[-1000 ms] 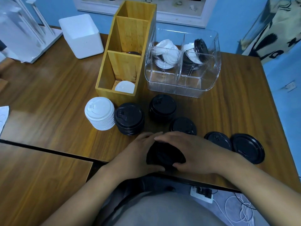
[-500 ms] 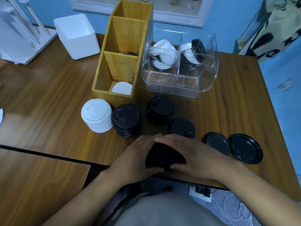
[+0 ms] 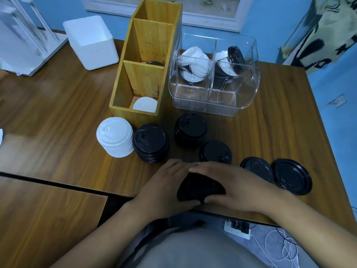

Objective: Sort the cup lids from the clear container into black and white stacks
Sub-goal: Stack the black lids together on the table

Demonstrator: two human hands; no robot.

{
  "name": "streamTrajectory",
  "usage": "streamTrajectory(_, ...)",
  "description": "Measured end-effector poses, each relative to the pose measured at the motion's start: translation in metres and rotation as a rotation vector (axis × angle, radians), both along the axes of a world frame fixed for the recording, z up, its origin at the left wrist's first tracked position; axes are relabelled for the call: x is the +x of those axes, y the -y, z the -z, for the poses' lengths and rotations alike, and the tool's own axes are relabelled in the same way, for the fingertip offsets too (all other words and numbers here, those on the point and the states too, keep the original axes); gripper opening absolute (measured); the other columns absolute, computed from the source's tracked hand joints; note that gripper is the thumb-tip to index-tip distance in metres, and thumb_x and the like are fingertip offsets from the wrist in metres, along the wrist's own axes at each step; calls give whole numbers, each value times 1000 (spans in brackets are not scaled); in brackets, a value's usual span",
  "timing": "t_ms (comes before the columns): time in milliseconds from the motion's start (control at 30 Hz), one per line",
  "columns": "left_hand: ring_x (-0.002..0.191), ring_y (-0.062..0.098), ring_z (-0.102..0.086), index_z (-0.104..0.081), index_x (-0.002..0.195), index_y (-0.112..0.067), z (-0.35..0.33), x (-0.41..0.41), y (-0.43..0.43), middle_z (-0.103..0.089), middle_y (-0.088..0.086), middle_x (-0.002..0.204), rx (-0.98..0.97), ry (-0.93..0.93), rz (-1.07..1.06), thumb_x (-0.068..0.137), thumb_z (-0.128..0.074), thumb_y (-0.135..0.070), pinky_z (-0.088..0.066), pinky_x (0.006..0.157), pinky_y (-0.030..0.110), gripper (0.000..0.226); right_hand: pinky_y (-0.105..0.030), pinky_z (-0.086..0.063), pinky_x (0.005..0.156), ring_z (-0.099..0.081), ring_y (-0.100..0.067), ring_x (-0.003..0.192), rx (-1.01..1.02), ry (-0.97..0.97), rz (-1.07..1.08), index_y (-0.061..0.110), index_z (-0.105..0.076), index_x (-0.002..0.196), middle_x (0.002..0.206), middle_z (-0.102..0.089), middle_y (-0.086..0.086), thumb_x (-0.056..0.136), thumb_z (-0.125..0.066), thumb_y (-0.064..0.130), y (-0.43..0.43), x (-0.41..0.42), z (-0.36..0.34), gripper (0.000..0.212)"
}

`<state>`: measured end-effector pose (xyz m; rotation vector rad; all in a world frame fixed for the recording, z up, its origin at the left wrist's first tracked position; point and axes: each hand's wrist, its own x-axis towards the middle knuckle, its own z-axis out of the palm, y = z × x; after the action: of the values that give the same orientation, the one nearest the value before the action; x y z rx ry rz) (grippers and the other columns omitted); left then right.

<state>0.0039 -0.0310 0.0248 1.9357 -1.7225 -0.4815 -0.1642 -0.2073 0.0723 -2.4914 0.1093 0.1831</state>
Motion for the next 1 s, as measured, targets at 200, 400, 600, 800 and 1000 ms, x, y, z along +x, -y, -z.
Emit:
streamTrajectory(200, 131, 14, -43, -50, 145, -19, 1, -6, 8, -51, -7, 138, -3, 46, -47, 74, -71, -65, -44, 107, 38, 88, -26, -28, 118, -28, -3, 146, -165, 117, 71, 31, -59, 135, 151, -43, 16, 85, -67, -2, 61, -2, -14, 60)
streamTrajectory(400, 129, 14, -42, -52, 142, -17, 9, -8, 13, -51, -6, 137, -32, 45, -134, 76, -69, -74, -37, 113, 29, 89, -31, -48, 100, -39, -12, 134, -444, -84, -14, 36, -43, 146, 147, -40, 12, 89, -71, 31, 79, 6, -10, 64)
streamTrajectory(600, 140, 12, -35, -38, 154, -20, 10, -6, 17, -43, -8, 152, -6, 1, -135, 75, -68, -75, -28, 117, 30, 100, -31, -39, 108, -23, -10, 142, -388, -105, -18, 40, -31, 150, 156, -24, 16, 84, -75, 38, 85, 14, -15, 79)
streamTrajectory(800, 136, 9, -39, -45, 149, -22, 12, -7, 17, -47, -12, 149, -68, -40, -136, 78, -70, -65, -33, 112, 32, 87, -34, -48, 99, -36, -10, 129, -418, -149, 70, 38, -33, 150, 145, -40, 13, 82, -71, 58, 90, 15, -11, 80)
streamTrajectory(1000, 136, 9, -39, -42, 151, -25, 13, -6, 20, -47, -11, 148, -26, -26, -142, 77, -69, -71, -36, 113, 34, 91, -31, -36, 113, -20, -8, 143, -354, -187, 44, 40, -22, 156, 160, -20, 15, 82, -73, 54, 91, 9, -4, 91)
